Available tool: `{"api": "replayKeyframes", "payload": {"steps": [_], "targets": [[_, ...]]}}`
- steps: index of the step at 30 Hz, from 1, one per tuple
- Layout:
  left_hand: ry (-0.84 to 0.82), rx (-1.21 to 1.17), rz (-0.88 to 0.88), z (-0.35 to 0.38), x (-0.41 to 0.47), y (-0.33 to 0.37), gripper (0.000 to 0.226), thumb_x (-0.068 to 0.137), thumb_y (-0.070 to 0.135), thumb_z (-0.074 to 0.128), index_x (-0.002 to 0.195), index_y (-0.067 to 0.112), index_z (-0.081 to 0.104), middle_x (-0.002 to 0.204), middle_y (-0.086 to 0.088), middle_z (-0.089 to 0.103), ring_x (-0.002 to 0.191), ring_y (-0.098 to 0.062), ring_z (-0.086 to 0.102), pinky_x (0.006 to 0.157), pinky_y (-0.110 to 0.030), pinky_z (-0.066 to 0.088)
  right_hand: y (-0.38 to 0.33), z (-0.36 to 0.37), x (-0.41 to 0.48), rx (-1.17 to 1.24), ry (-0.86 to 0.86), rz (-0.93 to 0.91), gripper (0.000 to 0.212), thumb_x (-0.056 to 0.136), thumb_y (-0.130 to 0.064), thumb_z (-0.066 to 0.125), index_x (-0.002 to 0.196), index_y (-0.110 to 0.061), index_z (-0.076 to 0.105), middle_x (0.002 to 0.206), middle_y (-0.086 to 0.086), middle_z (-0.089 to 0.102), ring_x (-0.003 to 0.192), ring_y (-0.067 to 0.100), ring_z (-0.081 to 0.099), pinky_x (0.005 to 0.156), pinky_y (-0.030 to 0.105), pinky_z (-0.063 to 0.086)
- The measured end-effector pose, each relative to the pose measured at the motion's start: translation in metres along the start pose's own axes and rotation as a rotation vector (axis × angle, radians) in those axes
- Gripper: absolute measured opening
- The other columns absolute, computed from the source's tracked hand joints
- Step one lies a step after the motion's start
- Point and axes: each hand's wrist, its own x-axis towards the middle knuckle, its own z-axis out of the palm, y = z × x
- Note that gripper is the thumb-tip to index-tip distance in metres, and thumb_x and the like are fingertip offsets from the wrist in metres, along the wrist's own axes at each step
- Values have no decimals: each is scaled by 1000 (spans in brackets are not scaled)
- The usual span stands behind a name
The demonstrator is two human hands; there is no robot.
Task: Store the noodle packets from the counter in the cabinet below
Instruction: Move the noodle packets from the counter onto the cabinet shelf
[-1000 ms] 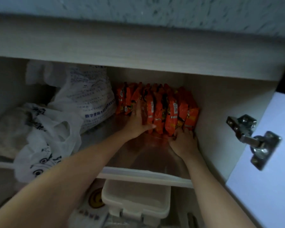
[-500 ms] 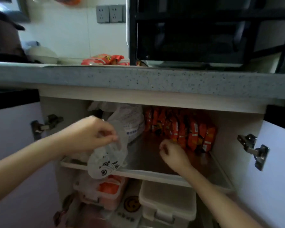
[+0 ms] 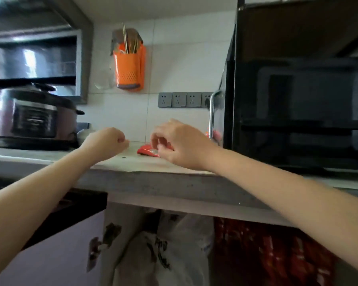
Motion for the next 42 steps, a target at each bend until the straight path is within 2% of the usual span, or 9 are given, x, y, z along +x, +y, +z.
{"api": "replayKeyframes", "payload": {"steps": [6,10,15,19,29,33,37,40,42], "targets": [[-508,-14,-93,36,28,-30,55,92,49,45,111,0,59,121,-19,60,110,-32,56,90,-33,40,73,67,98,-173,-590,354,34,92,-7,44,123,-1,56,126,16,59,113,32,56,90,39,47],[-543,-99,-45,40,35,-32,39,95,48,41,86,13,57,120,-19,60,94,-31,57,77,-32,37,105,108,139,-187,-789,490,50,94,-4,37,143,-10,35,128,16,51,102,30,57,66,31,50],[-411,-53,-108,45,31,-32,57,90,58,41,134,21,43,142,-9,43,133,-28,37,109,-38,30,137,141,143,-168,-988,606,72,93,-1,28,152,-32,-1,152,17,25,109,30,53,97,40,46],[-270,27,-79,45,29,-31,53,89,57,42,131,24,44,141,-5,44,133,-26,35,109,-40,27,151,170,138,-64,-839,624,66,95,-2,30,153,-22,7,160,9,10,144,31,21,116,38,20],[-211,15,-67,39,24,-30,50,87,50,51,129,24,44,137,-4,48,131,-25,37,109,-38,27,167,200,145,394,-15,1187,41,88,-18,63,123,1,52,115,10,60,108,27,59,85,30,46],[-125,18,-87,35,22,-29,57,84,46,57,132,20,42,137,-7,44,132,-26,33,108,-39,26,168,192,156,314,212,971,12,86,-5,62,93,-5,72,100,9,72,97,23,67,79,27,49],[-132,3,-119,33,21,-27,62,81,46,61,132,18,40,138,-8,42,133,-27,30,108,-39,26,168,169,166,138,59,773,32,83,-22,70,109,-6,63,118,13,60,101,27,63,79,31,49],[-111,5,-134,32,19,-29,61,81,46,59,131,17,41,136,-8,43,131,-27,32,106,-39,28,178,181,149,93,-426,940,86,80,-55,64,148,-22,22,150,21,19,133,40,35,105,43,35],[-112,12,-139,32,20,-29,61,81,47,58,131,16,41,136,-8,43,131,-27,32,106,-40,28,179,192,141,70,-630,888,79,92,-54,47,153,-22,8,157,18,13,141,39,25,112,40,26]]}}
